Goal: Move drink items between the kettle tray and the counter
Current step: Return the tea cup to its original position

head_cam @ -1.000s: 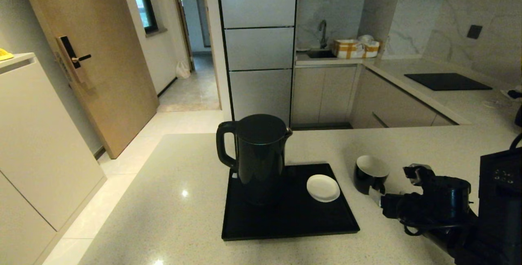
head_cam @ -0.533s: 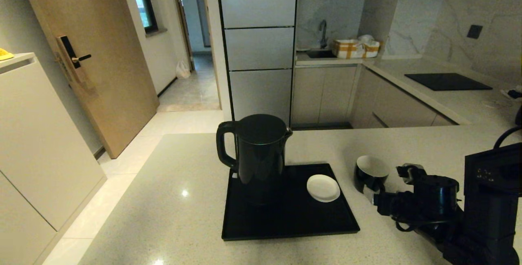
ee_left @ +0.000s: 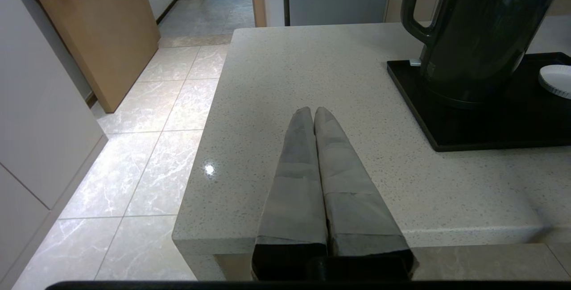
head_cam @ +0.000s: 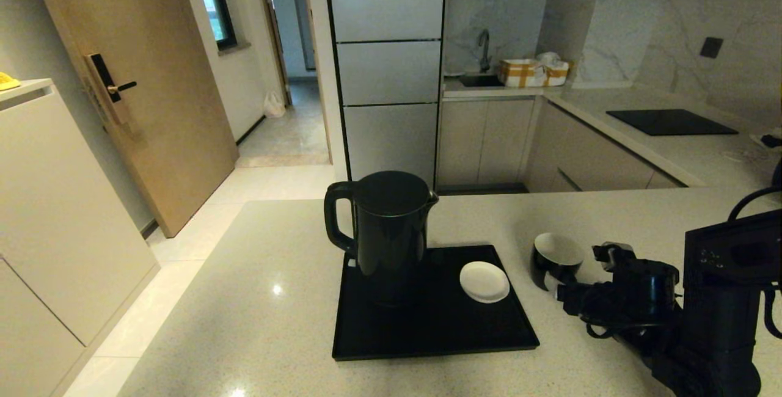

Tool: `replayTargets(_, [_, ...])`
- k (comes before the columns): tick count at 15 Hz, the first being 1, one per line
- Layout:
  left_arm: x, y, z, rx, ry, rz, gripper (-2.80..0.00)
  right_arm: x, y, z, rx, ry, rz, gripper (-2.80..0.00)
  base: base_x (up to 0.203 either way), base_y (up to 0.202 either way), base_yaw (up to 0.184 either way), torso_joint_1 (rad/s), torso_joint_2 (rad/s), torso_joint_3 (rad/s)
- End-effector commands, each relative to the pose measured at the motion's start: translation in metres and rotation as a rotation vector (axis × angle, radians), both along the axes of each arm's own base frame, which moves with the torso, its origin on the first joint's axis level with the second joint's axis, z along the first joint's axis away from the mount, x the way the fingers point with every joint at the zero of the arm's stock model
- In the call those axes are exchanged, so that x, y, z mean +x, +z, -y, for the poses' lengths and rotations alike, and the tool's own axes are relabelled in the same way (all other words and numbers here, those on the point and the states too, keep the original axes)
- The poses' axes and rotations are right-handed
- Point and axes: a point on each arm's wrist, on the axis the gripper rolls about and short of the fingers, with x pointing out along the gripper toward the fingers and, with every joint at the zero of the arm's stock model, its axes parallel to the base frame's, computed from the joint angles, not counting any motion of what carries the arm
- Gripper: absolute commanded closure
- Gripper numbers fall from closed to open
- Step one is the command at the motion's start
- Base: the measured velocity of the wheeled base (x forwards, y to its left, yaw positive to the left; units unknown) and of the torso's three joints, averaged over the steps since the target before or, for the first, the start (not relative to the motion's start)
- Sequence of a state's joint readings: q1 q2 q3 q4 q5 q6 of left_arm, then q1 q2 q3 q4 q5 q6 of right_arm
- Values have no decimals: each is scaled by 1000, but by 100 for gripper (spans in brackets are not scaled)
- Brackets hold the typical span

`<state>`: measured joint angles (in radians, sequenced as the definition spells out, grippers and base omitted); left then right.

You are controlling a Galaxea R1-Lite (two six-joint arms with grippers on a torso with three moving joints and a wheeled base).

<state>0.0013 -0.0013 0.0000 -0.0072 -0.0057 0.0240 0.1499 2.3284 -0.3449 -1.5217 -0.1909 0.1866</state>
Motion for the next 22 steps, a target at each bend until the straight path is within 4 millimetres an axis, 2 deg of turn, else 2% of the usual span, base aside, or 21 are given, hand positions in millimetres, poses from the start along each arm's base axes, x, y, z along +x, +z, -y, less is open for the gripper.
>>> replayTargets(1, [0, 0, 0, 1, -2, -1, 0, 2, 0, 1, -5, -16, 11, -280, 0, 0, 0, 0, 0, 0])
replayTargets(5, [0, 0, 0, 1, -2, -1, 0, 3, -1, 1, -16, -43, 11, -280, 0, 0, 0, 0, 0, 0])
replayTargets(6, [0, 0, 0, 1, -2, -1, 0, 2, -1, 1, -18, -42, 10, 0, 0, 0, 0, 0, 0, 0])
replayTargets(22, [0, 0, 0, 1, 0, -1, 0, 0, -10, -3, -18, -19, -23, 0, 0, 0, 0, 0, 0, 0])
